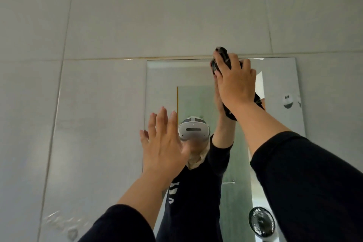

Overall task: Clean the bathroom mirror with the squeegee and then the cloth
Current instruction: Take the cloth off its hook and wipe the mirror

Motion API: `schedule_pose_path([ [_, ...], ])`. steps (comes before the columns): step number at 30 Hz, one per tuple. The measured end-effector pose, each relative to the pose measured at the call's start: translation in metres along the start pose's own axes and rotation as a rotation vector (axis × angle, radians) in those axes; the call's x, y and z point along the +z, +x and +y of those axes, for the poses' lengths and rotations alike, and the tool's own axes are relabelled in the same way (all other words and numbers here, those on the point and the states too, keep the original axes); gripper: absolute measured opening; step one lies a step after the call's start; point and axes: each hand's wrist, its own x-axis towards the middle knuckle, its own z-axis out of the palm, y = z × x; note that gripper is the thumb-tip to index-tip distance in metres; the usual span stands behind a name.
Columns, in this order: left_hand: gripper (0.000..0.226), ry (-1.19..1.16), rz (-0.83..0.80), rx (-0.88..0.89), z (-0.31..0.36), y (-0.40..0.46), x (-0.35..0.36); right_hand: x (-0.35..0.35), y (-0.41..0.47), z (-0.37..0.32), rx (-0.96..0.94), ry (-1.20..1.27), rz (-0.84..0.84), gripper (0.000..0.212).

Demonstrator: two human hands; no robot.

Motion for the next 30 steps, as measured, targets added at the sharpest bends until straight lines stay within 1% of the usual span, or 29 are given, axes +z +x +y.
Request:
schedule_pose_path([
  [6,0.094,0.006,0.003,0.006,0.003,0.004,0.011,-0.007,-0.008,0.068,0.177,-0.021,-0.002,0.046],
  [10,0.097,-0.008,0.026,0.006,0.001,0.006,0.013,-0.01,-0.017,0.105,0.365,-0.021,-0.013,0.046],
  [14,0.098,-0.014,0.04,-0.001,0.001,0.008,0.014,-0.009,-0.032,0.11,0.549,-0.027,0.014,0.045],
  [16,0.098,-0.006,0.048,-0.001,0.0,0.008,0.015,-0.007,-0.038,0.098,0.589,-0.02,0.033,0.045],
  [22,0.093,0.018,0.03,0.009,0.001,0.007,0.011,-0.006,-0.036,0.042,0.418,0.038,0.049,0.046],
  [26,0.077,-0.09,0.115,0.007,-0.007,0.0,0.003,-0.004,-0.032,-0.004,0.294,0.081,0.044,0.046],
  [28,0.072,-0.114,0.16,-0.007,-0.02,-0.006,0.001,-0.002,-0.031,-0.029,0.229,0.099,0.046,0.047],
  [30,0.071,-0.107,0.161,-0.04,-0.037,-0.012,-0.001,0.0,-0.032,-0.056,0.167,0.109,0.024,0.052],
])
